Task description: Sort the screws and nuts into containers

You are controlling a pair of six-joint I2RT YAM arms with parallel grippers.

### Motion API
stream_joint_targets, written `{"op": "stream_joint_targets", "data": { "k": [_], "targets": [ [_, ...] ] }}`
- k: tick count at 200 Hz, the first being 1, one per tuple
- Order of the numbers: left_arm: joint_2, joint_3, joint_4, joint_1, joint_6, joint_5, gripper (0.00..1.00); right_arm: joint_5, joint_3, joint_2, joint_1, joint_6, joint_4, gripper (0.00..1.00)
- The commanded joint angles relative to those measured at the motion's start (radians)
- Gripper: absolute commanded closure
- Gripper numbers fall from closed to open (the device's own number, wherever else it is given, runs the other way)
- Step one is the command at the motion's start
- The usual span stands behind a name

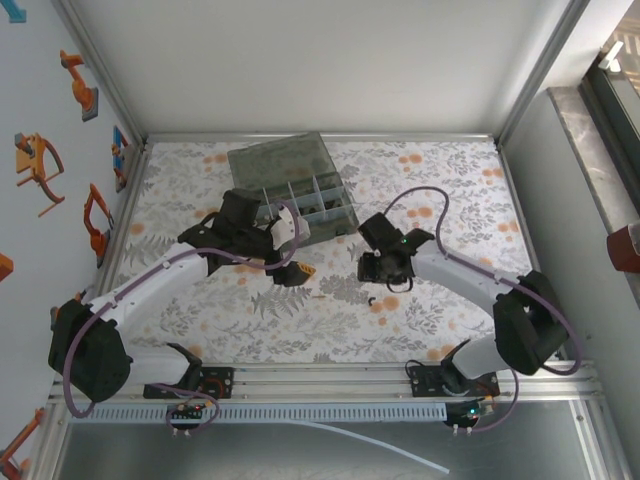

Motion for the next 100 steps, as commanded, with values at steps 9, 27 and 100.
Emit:
{"op": "stream_joint_targets", "data": {
  "k": [9,27,100],
  "targets": [
    [-0.005,-0.005,-0.035,-0.019,0.025,0.057,0.03,0.033,-0.103,-0.075,0.067,0.243,0.004,0.49],
    [-0.008,-0.006,-0.04,-0.025,0.033,0.053,0.03,0.022,-0.141,-0.071,0.085,0.266,0.039,0.47],
    [-0.002,-0.003,-0.055,-0.025,0.042,0.041,0.03,0.028,-0.112,0.067,0.096,0.295,0.108,0.56]
  ]
}}
